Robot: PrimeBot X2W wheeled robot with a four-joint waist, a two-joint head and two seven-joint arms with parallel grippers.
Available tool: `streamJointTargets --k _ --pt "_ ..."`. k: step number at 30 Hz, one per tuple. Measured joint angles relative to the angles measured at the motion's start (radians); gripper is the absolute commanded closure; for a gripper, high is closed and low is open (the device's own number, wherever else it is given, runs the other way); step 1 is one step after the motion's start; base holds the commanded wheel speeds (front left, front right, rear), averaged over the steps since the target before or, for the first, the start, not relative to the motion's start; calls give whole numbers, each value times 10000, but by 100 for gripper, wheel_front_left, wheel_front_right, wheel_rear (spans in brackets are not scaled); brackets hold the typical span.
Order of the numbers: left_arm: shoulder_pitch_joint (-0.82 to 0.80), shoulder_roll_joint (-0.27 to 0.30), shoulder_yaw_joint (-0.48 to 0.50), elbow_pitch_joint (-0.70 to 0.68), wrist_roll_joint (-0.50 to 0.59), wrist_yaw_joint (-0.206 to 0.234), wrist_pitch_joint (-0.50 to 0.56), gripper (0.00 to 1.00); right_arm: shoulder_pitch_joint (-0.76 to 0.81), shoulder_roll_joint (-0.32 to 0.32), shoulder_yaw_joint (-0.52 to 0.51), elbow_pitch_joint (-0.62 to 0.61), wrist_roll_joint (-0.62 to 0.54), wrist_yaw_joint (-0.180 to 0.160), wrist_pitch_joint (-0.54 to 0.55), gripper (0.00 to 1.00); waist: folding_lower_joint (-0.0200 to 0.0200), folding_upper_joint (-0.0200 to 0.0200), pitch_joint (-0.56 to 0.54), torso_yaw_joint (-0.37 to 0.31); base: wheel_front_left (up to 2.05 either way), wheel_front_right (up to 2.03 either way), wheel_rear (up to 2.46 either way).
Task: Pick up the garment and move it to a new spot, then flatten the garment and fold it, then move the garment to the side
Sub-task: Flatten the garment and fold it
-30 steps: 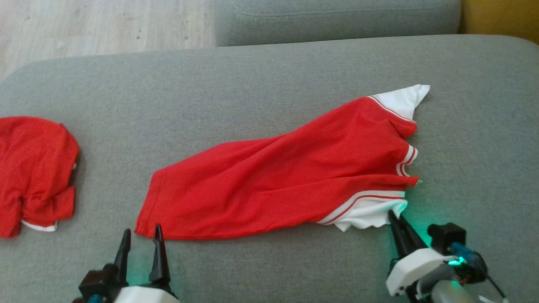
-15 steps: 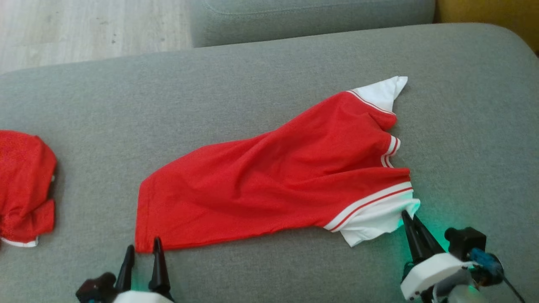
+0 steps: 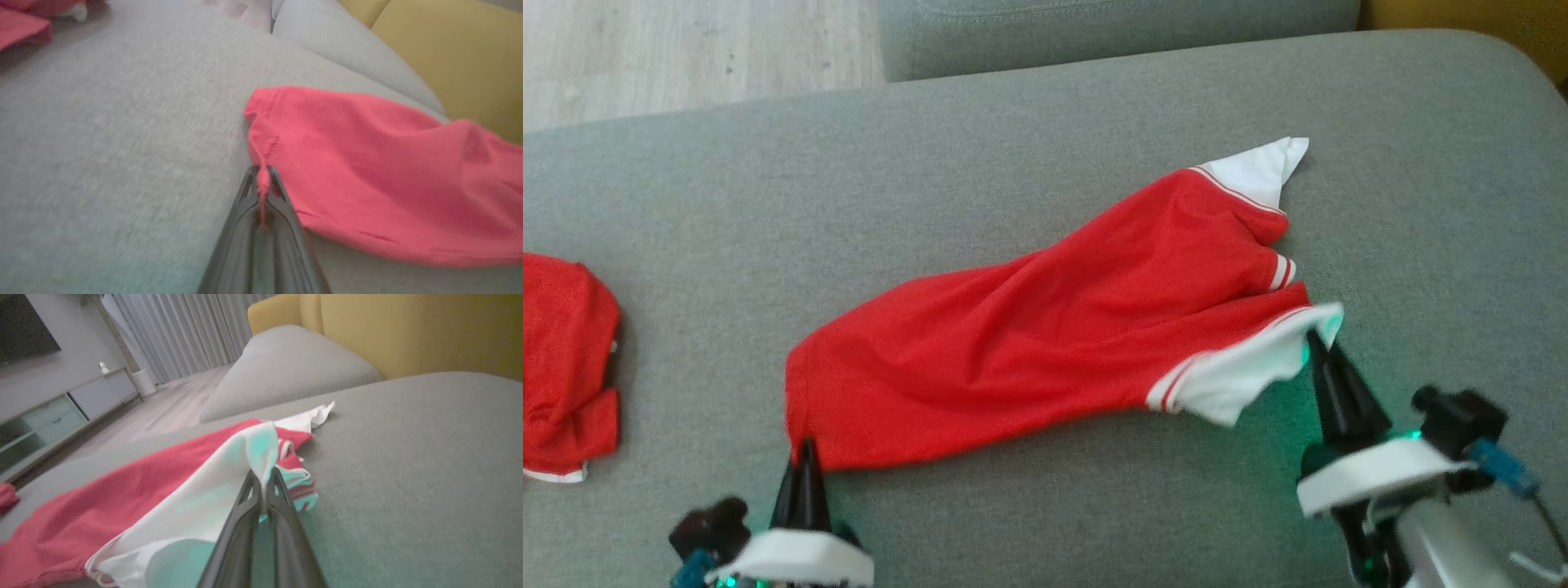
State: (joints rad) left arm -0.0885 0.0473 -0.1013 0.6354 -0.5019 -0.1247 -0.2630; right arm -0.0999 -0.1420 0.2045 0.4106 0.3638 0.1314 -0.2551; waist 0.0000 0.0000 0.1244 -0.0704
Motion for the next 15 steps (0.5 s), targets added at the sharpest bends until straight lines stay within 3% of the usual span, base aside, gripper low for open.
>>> streamJointTargets --k 8,12,13,15 --pt "-433 96 8 -2798 320 -2 65 100 -948 228 -437 -1910 1475 0 -2 100 0 0 -596 133 0 0 0" --pt "-1703 1024 -309 -4021 629 -4 63 100 -2293 125 -516 -2890 1941 0 -2 100 -1 0 -993 205 0 0 0" --pt "-2526 1557 -347 -4520 621 -4 63 100 -3104 -84 -577 -3388 2065 0 -4 100 0 0 -1135 243 0 0 0" --pt "-3337 2057 -403 -4986 617 -4 59 100 -3945 -305 -633 -3800 2326 0 -6 100 0 0 -1249 275 0 0 0"
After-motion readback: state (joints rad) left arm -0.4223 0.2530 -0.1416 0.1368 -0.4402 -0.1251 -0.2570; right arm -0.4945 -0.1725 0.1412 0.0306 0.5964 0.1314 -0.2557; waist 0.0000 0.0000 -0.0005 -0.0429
